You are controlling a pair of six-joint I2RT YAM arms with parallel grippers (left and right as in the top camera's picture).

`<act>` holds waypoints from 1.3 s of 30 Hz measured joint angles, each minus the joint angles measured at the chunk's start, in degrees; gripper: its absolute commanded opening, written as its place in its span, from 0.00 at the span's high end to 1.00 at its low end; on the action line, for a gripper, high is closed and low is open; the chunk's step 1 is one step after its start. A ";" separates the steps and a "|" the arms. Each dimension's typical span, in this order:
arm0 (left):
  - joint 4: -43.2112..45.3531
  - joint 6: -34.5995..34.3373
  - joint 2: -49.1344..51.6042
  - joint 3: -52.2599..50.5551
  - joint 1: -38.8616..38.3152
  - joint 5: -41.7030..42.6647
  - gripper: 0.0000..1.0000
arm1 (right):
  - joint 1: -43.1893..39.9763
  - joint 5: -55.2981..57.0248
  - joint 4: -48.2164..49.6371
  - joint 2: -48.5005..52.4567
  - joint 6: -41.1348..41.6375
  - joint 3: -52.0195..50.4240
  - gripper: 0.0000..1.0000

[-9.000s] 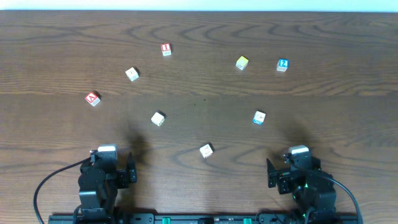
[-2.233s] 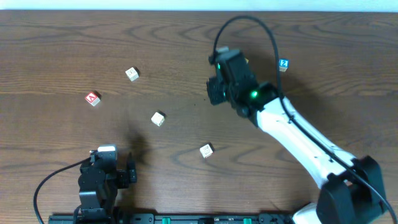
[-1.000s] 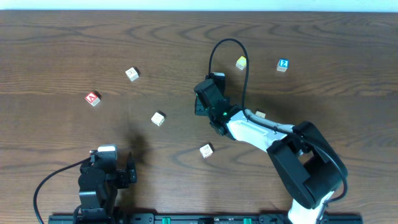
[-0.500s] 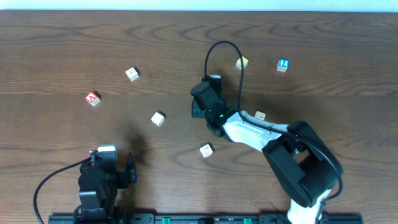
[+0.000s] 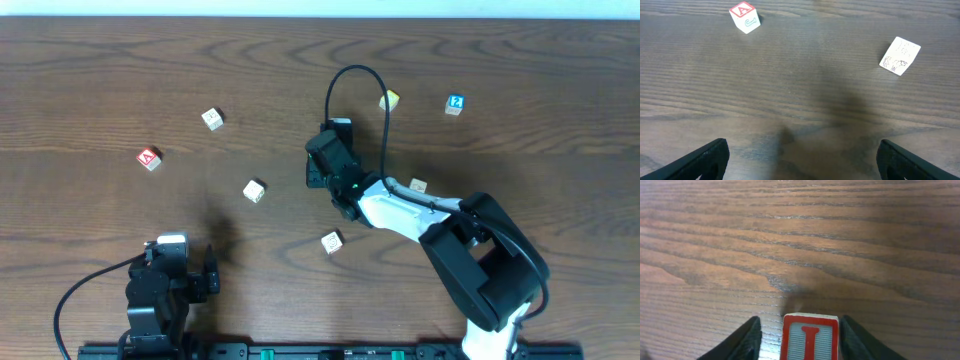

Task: Spell out Ai2
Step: 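Carry the red 'I' block toward table center with right gripper, then release the red 'I' block at center and lift right gripper, then move right gripper to the blue '2' block and grasp it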

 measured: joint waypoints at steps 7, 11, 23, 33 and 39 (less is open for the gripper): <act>0.00 0.02 0.00 0.00 0.00 0.00 0.05 | 0.00 2.99 -10.47 -7.08 -3.39 3.52 0.28; -0.02 0.00 0.00 0.00 0.00 0.00 0.05 | 0.00 7.08 -15.91 -16.00 -5.64 5.62 0.01; 0.00 0.00 0.00 0.00 0.00 0.00 0.05 | -3.67 18.93 -24.48 -36.94 -13.62 6.60 0.01; -0.02 0.00 0.00 0.00 -0.02 0.00 0.05 | -26.97 12.04 -18.84 -29.35 -15.39 6.56 0.07; -0.02 0.00 0.00 0.00 0.00 0.02 0.05 | -31.89 6.43 -10.36 -17.25 -16.17 6.25 0.12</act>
